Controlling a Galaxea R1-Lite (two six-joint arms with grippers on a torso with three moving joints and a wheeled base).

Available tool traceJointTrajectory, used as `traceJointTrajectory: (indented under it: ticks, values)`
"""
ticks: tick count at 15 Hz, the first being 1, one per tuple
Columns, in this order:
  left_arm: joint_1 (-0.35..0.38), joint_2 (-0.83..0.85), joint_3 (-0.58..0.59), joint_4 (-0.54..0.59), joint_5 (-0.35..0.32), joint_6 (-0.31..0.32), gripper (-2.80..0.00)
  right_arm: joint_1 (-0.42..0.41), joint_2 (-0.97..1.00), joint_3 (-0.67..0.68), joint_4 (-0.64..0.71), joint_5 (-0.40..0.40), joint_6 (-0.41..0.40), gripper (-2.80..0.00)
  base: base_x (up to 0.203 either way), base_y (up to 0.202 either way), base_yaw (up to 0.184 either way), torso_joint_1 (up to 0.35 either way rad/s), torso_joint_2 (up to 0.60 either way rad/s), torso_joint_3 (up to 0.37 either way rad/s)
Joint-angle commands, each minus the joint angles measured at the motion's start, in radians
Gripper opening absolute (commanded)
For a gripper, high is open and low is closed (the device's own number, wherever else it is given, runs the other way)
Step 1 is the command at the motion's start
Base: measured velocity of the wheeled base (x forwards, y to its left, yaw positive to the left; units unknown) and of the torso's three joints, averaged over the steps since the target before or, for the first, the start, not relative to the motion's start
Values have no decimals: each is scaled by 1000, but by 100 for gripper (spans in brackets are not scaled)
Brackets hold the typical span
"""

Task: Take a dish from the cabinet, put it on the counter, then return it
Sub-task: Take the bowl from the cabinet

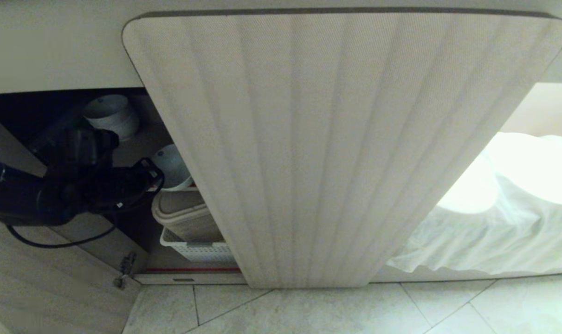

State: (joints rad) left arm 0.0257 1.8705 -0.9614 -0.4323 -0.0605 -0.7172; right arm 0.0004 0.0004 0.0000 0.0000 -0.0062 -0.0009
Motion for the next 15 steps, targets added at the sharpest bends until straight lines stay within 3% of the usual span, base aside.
traceJointTrajectory:
  ticks: [1,11,15]
  values:
    - [-3,-25,38,-2,-1,-4,-280,0,0,0,0,0,-1,-280,0,0,0,0,0,0]
    - [-4,-109,212,-12,-3,-5,-280,1,0,0,0,0,-1,-280,0,0,0,0,0,0]
    - [-4,-130,273,-106,-3,-7,-280,1,0,0,0,0,-1,-280,0,0,0,0,0,0]
